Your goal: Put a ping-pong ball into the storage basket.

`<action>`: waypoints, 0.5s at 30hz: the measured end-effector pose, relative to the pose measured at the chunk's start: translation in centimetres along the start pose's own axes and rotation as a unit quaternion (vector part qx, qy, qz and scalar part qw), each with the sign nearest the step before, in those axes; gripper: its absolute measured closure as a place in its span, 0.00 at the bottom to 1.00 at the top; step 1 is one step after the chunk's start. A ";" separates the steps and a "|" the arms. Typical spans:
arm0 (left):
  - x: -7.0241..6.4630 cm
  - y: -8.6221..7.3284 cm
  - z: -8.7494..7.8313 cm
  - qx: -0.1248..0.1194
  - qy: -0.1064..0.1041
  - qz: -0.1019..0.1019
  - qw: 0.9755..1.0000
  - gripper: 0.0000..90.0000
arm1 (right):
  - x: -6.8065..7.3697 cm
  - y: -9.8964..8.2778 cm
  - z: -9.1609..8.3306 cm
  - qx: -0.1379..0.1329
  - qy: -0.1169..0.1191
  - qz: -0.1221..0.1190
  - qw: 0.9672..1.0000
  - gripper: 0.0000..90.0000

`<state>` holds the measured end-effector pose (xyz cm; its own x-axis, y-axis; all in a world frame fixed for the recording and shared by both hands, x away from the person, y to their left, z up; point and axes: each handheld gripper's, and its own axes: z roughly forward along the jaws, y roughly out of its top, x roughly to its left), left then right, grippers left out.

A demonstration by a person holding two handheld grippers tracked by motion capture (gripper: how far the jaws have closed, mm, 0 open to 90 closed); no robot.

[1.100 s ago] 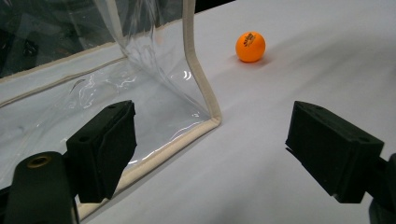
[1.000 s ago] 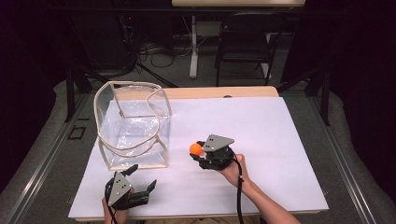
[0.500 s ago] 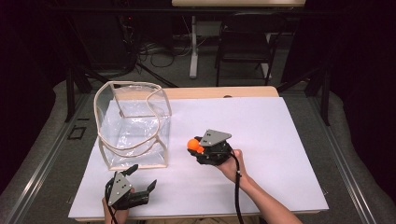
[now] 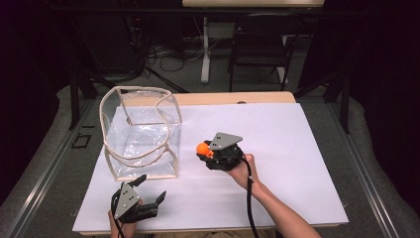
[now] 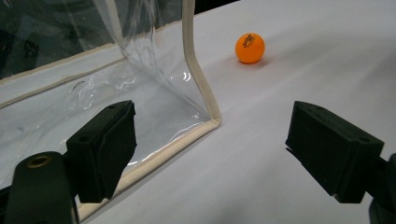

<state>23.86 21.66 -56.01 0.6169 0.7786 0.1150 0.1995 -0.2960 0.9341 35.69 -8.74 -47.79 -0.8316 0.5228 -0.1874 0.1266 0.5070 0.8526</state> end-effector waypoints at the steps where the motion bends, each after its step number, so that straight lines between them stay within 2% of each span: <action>1: 0.0 0.0 0.0 0.000 0.000 -0.001 1.000 0.17 | 0.0 0.0 0.0 0.000 0.000 0.000 1.000 0.57; 15: 0.0 0.0 0.1 0.001 -0.002 -0.002 1.000 0.17 | -0.7 1.1 0.5 0.000 -0.003 -0.001 1.000 0.57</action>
<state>23.93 21.63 -56.08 0.6194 0.7775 0.1091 0.2042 -0.2938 0.9338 36.66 -8.20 -47.01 -0.8287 0.5255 -0.1926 0.1245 0.5086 0.8520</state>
